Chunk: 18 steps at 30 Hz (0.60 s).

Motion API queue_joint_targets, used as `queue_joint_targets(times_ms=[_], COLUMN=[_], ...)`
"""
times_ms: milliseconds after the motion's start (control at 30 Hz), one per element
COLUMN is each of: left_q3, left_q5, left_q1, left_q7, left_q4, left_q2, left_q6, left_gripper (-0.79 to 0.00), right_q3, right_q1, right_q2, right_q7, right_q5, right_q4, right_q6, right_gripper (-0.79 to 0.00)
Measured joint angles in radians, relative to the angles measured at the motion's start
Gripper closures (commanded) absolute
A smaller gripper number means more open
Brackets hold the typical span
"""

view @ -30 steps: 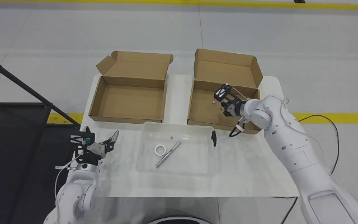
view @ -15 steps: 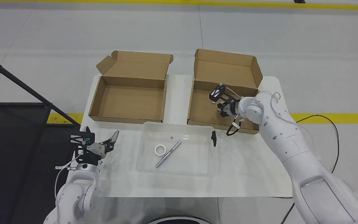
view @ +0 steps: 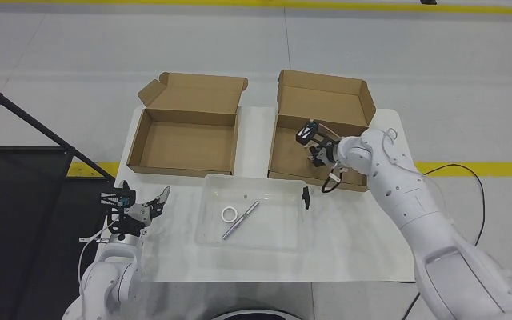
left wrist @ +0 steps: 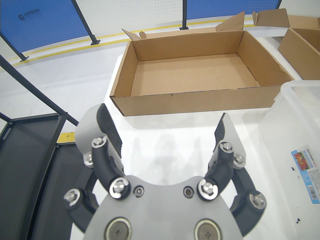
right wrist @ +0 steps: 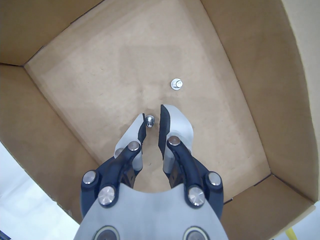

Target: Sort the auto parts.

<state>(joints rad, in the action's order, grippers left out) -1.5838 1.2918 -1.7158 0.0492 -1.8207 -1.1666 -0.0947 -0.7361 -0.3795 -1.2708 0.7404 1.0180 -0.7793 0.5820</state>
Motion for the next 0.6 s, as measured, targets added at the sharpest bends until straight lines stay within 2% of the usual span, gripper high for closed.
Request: queue_joint_targets(times_ms=[100, 133, 167, 200, 233, 400, 600], left_q3=[0.0, 0.0, 0.0, 0.0, 0.0, 0.0, -0.017], left_q5=[0.0, 0.0, 0.0, 0.0, 0.0, 0.0, 0.0], left_q1=[0.0, 0.0, 0.0, 0.0, 0.0, 0.0, 0.008], left_q7=[0.0, 0.0, 0.0, 0.0, 0.0, 0.0, 0.007], left_q4=[0.0, 0.0, 0.0, 0.0, 0.0, 0.0, -0.015], left_q2=[0.0, 0.0, 0.0, 0.0, 0.0, 0.0, 0.0], left_q6=[0.0, 0.0, 0.0, 0.0, 0.0, 0.0, 0.03], left_gripper=[-0.785, -0.785, -0.785, -0.785, -0.785, -0.785, -0.785], right_q3=[-0.019, -0.029, -0.037, -0.047, -0.061, -0.135, -0.255], right_q1=[-0.007, -0.012, -0.018, -0.025, -0.037, -0.118, -0.272], right_q2=[0.011, 0.017, 0.022, 0.028, 0.037, 0.079, 0.141], right_q7=[0.01, 0.018, 0.024, 0.029, 0.036, 0.058, 0.052], right_q5=[0.011, 0.018, 0.022, 0.026, 0.031, 0.07, 0.158], right_q4=[-0.041, -0.066, -0.088, -0.113, -0.151, -0.355, -0.662], right_q6=[-0.002, -0.001, 0.0, 0.0, 0.001, 0.017, 0.1], right_gripper=[-0.459, -0.576, -0.622, -0.727, -0.785, -0.785, -0.785])
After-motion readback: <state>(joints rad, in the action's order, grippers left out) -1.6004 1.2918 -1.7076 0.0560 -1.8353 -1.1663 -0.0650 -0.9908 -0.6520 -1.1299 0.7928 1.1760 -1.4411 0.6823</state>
